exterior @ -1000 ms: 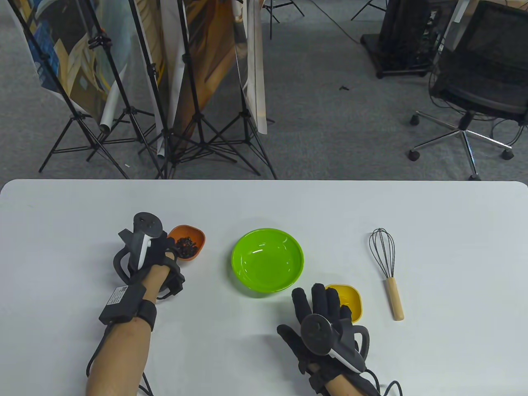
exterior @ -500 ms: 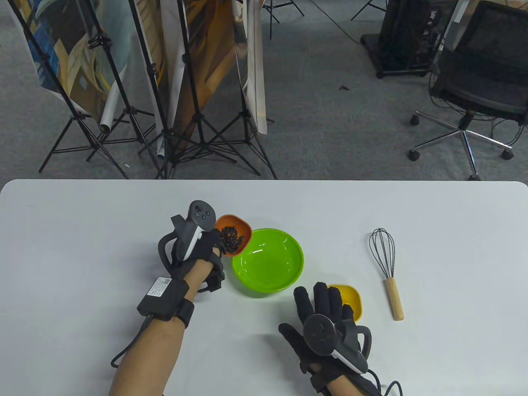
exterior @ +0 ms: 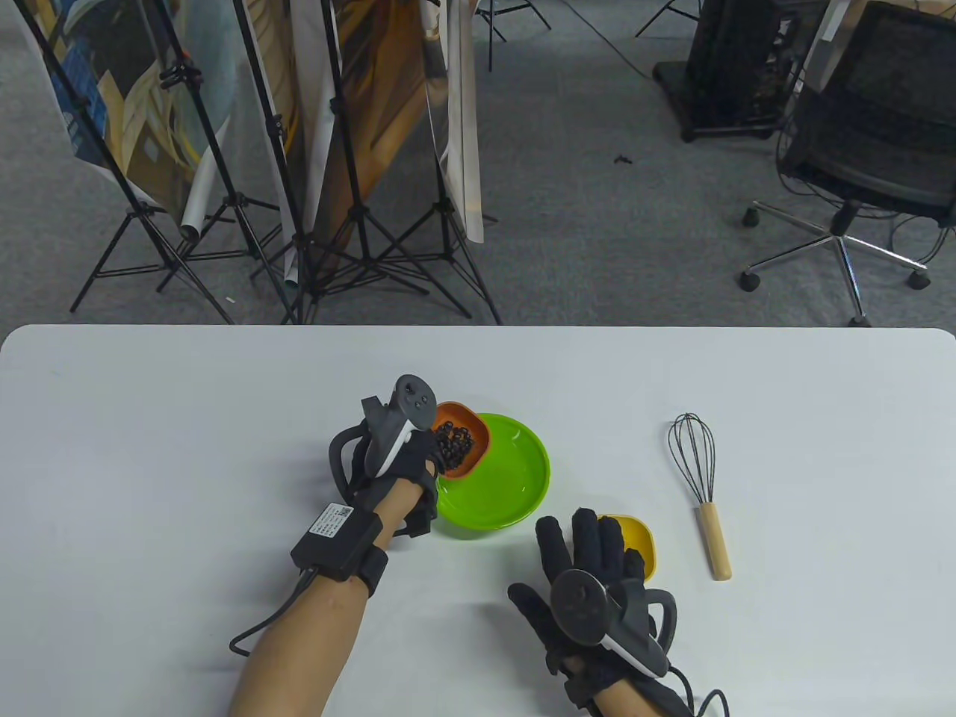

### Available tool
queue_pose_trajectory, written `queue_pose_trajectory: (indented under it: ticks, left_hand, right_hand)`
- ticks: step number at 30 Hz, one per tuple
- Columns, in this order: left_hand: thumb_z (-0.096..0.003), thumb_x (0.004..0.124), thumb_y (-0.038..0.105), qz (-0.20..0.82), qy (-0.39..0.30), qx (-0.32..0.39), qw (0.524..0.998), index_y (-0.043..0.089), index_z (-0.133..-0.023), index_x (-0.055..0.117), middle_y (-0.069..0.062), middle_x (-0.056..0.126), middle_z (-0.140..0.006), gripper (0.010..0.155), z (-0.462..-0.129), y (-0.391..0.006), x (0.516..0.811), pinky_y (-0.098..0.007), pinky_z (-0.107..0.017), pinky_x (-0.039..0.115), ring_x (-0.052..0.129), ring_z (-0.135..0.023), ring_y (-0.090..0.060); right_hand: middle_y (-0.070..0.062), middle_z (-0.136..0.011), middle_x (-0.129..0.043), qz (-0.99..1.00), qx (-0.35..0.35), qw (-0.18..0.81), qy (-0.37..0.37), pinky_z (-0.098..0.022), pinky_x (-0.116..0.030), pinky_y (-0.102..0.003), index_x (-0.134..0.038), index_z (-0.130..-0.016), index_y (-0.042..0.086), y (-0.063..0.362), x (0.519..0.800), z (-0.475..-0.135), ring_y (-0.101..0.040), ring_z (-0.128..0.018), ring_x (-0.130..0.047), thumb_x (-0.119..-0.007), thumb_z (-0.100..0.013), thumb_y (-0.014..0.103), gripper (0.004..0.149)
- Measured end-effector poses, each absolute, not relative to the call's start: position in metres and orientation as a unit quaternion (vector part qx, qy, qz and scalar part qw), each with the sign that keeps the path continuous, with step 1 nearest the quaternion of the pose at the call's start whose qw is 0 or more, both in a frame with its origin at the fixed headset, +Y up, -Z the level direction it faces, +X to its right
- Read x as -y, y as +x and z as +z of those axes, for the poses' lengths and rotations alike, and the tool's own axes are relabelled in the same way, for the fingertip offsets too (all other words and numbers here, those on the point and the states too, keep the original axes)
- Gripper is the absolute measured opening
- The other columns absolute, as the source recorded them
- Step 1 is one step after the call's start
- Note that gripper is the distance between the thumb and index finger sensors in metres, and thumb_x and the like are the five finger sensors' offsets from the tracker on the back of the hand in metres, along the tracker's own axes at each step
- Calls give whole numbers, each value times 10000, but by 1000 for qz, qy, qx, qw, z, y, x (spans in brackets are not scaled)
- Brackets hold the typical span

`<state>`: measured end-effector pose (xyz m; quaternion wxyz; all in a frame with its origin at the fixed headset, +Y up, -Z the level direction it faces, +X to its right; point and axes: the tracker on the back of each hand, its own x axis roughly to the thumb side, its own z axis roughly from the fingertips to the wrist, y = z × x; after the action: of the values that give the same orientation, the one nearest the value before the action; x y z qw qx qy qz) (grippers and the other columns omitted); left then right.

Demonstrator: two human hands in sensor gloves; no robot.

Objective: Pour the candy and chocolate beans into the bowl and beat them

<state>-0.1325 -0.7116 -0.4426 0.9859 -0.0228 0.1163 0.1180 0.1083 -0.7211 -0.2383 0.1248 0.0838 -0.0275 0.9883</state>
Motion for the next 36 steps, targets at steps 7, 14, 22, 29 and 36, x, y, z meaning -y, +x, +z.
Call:
queue_pose_trajectory:
  ticks: [7, 14, 22, 29, 36]
  left_hand:
    - [-369, 923, 349, 124, 1, -112, 986, 192, -797, 754, -12, 1068, -488, 487, -438, -130, 714, -293, -48, 906, 1049, -155, -196]
    - [-367, 928, 342, 132, 18, -105, 985, 226, -783, 741, -9, 1065, -532, 471, -434, -131, 716, -290, -61, 912, 1053, -176, -187]
    - [-378, 915, 332, 132, 33, -90, 987, 240, -760, 744, -16, 1056, -587, 429, -430, -130, 715, -291, -80, 916, 1056, -206, -187]
    - [-387, 903, 326, 122, 62, -73, 988, 249, -746, 744, -26, 1038, -646, 400, -426, -127, 711, -293, -97, 914, 1058, -248, -196]
    - [-393, 893, 335, 127, 71, -66, 987, 247, -760, 716, -16, 1026, -632, 417, -425, -127, 710, -286, -97, 909, 1043, -244, -180]
  right_hand:
    - [-310, -1127, -275, 988, 26, 127, 85, -601, -374, -814, -352, -1130, 224, 108, 722, -239, -593, -994, -274, -680, -479, 640, 840]
    - [-308, -1128, -275, 988, 21, 127, 86, -600, -374, -814, -351, -1130, 223, 107, 722, -239, -595, -993, -272, -679, -481, 639, 838]
    - [-310, -1128, -273, 988, 18, 127, 85, -600, -374, -814, -348, -1131, 223, 107, 723, -239, -594, -993, -273, -679, -479, 641, 841]
    - [-310, -1128, -273, 988, 18, 126, 86, -601, -373, -814, -348, -1130, 223, 107, 724, -240, -594, -993, -273, -679, -480, 640, 840]
    - [-309, -1128, -273, 988, 18, 126, 86, -600, -373, -814, -348, -1130, 223, 107, 724, -240, -593, -994, -273, -680, -479, 640, 842]
